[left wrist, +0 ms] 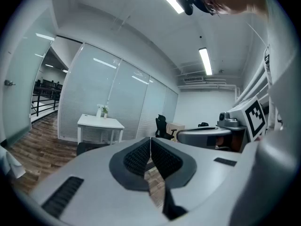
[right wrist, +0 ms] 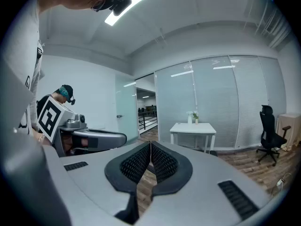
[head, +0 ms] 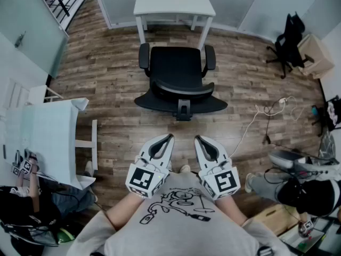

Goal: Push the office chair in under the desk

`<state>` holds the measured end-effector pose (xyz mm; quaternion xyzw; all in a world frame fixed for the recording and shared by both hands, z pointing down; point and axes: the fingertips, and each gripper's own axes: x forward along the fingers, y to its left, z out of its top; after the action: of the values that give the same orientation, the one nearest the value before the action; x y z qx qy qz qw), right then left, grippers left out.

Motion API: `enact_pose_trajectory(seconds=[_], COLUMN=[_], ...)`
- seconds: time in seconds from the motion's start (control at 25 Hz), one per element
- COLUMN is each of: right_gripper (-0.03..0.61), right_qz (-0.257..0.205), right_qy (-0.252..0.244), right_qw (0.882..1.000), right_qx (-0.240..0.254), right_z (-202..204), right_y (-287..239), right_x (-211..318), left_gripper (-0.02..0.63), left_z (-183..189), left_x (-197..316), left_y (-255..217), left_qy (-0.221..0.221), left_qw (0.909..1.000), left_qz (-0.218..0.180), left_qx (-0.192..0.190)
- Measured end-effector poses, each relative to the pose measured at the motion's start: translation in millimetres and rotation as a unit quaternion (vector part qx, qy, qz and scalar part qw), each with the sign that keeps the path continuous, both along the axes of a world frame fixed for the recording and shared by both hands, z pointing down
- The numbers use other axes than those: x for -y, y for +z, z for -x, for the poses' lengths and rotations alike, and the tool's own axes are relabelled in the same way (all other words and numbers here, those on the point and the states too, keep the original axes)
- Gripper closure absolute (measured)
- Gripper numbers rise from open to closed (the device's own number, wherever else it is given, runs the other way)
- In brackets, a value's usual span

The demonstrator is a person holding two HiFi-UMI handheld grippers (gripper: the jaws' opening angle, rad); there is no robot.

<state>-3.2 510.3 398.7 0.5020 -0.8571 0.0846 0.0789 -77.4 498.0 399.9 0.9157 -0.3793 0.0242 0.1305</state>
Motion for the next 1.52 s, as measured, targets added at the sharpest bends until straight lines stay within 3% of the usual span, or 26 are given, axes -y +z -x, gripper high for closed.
enact_pose_trajectory(seconds=[0.4, 0.76, 1.08, 1.36, 1.52], right_gripper=[0.540, 0.538, 0.537, 0.537, 0.535], right_qz=[0.005, 0.011, -0.006, 0.004, 0.018], right_qy=[0.011, 0.014, -0.014, -0.038, -0.060], right_qw=[1.000, 1.000, 0.994, 0.980, 0.966], right_qx=[0.009, -0.023, -0.108, -0.195, -0.249], right_z=[5, 1, -14, -36, -46], right_y=[3, 17, 42, 82, 108], right_x=[4, -2, 19, 51, 68], left_gripper=[0.604, 0.603, 0.573, 0.509, 0.494], left_z=[8, 10, 8, 5, 5], left_x=[-2, -3, 20, 56, 77], left_y=[3, 17, 47, 115, 162], left_qy=[0.012, 0.017, 0.026, 0.054, 0.084], left_qw=[0.9999, 0.9995, 0.9948, 0.9708, 0.9383], left_qz=[-0.002, 0.007, -0.017, -0.037, -0.063], left_qx=[0.000, 0.025, 0.097, 0.231, 0.329])
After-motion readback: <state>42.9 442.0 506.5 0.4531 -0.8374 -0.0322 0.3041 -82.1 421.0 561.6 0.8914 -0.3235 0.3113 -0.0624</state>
